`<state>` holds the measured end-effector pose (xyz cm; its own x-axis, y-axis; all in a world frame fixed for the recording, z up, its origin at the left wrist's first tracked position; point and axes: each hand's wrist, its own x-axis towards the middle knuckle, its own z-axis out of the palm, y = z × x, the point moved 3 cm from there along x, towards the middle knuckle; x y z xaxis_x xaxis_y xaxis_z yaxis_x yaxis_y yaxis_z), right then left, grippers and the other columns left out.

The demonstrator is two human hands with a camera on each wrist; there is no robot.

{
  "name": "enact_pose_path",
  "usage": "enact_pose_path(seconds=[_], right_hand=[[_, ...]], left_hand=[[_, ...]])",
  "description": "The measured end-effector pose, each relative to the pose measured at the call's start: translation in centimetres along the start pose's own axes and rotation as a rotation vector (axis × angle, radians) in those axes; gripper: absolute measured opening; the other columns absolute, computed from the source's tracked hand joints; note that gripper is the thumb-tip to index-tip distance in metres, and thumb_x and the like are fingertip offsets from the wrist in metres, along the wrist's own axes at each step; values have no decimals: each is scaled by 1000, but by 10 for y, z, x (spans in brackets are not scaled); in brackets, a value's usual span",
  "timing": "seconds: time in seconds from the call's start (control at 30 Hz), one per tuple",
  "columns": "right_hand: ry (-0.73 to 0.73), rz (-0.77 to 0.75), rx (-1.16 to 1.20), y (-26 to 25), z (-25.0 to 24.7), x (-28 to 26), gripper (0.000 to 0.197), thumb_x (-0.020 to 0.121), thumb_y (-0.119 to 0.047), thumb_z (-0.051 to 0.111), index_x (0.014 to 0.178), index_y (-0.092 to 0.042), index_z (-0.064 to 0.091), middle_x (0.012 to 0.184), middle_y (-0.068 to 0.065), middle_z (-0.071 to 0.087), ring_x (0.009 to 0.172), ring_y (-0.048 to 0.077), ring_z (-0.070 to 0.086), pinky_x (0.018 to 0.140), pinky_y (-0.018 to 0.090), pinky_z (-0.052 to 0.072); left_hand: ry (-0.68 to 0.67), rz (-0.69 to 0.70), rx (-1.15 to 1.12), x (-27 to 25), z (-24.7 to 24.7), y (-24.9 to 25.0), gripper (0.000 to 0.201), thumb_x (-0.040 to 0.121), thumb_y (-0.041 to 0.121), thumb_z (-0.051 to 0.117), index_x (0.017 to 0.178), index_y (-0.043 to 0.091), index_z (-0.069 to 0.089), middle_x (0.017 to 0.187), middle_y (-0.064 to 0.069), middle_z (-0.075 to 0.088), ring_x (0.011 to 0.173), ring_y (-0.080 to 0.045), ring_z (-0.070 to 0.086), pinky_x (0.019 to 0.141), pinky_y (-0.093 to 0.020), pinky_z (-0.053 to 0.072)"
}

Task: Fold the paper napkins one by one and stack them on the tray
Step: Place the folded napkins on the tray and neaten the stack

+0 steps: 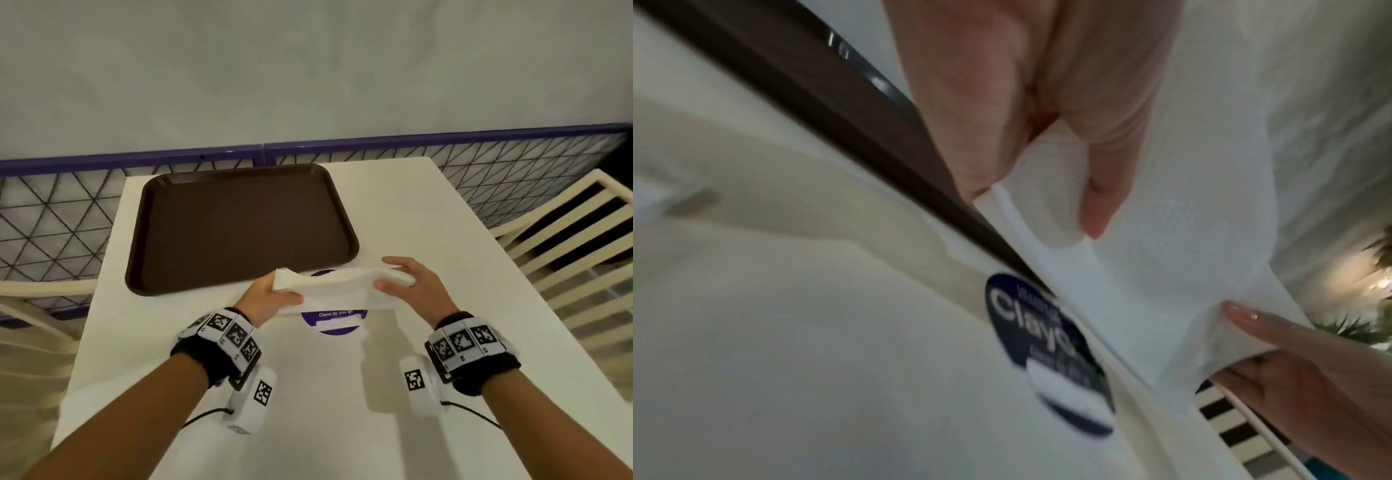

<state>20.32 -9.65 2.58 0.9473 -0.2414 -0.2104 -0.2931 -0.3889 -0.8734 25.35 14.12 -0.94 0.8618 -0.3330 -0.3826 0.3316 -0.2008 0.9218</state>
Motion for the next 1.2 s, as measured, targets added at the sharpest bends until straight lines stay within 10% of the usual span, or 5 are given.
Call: enact_pose_path(seconds=[0.3,0.53,0.67,1.0,1.2], right_hand=[[-38,225,333,52,9,-7,65,50,3,52,113,-13,55,92,-1,58,90,16,51,68,20,43],[-91,204,327,58,9,-5,43,50,4,50,82,-24,59,105,5,58,99,19,50,75,21,43],[-98,223,263,53,6,1,48,72,16,49,108,-14,58,105,5,53,99,20,47,70,17,42],[-147,207,107,40,5,9,35,82,-1,65,117,0,59,104,7,58,96,19,53,87,32,44],[-176,242,37,52,6,14,38,79,1,66,117,-1,59,106,10,62,97,20,55,84,31,43]], left_hand=[[-25,36,-39,-24,35,-27,42,60,-2,70,91,24,59,97,5,58,89,-9,55,74,-17,48],[72,71,58,-25,35,-24,63,76,-7,68,119,33,48,123,4,51,121,-8,32,96,-28,27],[77,45,41,-25,36,-24,64,75,-5,69,120,36,48,122,5,52,123,-6,31,100,-30,26],[247,-64,36,-21,33,-27,16,78,4,71,82,19,65,76,0,64,69,-15,59,56,-16,48],[163,-69,127,-12,28,-30,32,76,-4,70,97,19,61,91,-1,65,92,-22,58,74,-23,47]])
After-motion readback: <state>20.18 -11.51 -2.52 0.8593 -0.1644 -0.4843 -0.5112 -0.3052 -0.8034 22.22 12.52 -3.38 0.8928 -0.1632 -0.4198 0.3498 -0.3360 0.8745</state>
